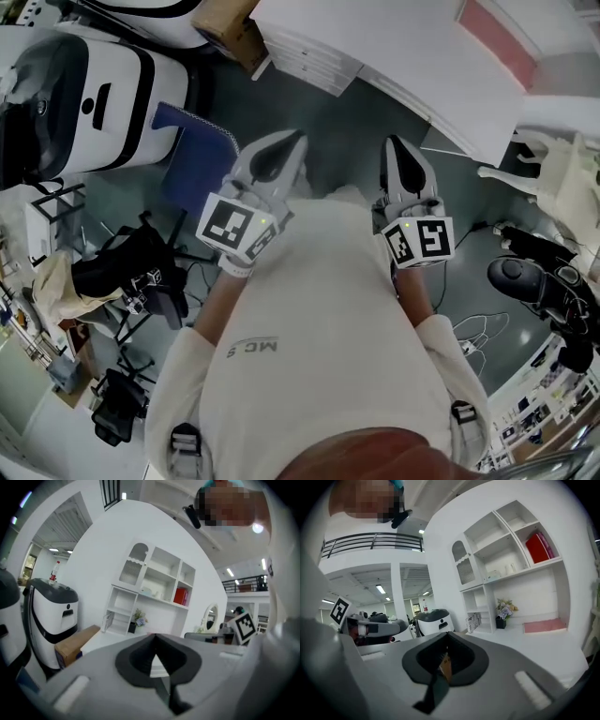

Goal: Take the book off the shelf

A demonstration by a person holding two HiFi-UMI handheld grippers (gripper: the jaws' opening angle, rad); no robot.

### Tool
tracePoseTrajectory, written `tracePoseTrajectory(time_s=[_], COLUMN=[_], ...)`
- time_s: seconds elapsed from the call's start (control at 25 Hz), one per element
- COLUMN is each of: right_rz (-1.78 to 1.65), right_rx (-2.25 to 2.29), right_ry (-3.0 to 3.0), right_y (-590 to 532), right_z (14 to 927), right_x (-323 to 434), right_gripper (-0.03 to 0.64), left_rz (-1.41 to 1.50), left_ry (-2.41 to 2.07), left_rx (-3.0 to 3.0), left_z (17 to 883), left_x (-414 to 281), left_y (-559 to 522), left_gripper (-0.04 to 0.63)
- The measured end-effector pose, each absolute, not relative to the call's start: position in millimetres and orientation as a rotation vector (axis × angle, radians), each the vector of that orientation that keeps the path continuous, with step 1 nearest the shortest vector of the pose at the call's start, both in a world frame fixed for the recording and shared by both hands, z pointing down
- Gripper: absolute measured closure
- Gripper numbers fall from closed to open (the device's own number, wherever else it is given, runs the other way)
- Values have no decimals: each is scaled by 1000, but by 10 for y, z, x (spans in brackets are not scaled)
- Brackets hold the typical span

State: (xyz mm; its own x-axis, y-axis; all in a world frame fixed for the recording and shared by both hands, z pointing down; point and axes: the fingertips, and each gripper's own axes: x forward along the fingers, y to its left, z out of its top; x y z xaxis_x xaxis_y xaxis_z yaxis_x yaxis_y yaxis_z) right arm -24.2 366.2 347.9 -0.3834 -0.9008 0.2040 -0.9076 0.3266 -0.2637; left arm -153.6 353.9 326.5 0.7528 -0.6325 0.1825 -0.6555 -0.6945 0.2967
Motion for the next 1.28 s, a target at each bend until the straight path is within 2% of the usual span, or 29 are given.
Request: tracePoseTrajectory(time_s=[0.36, 0.96, 1.28], right_rz=[431, 387, 386], right_rx=[1649, 1529, 1468], right_ry=[-2529, -2663, -2726], right_y=[3079, 752, -11], right_z=[3481, 3438, 3417], right_x=[-672, 284, 552], right_gripper=[618, 618, 618], left_rz=[66, 129, 144], left_ry=[-981, -1142, -1285], left_rx=[2574, 2549, 2538], left_z=[3356, 3240, 3334], left_x=[-1789, -855, -528], left_y=[2855, 778, -9], left_gripper=[595, 595, 595])
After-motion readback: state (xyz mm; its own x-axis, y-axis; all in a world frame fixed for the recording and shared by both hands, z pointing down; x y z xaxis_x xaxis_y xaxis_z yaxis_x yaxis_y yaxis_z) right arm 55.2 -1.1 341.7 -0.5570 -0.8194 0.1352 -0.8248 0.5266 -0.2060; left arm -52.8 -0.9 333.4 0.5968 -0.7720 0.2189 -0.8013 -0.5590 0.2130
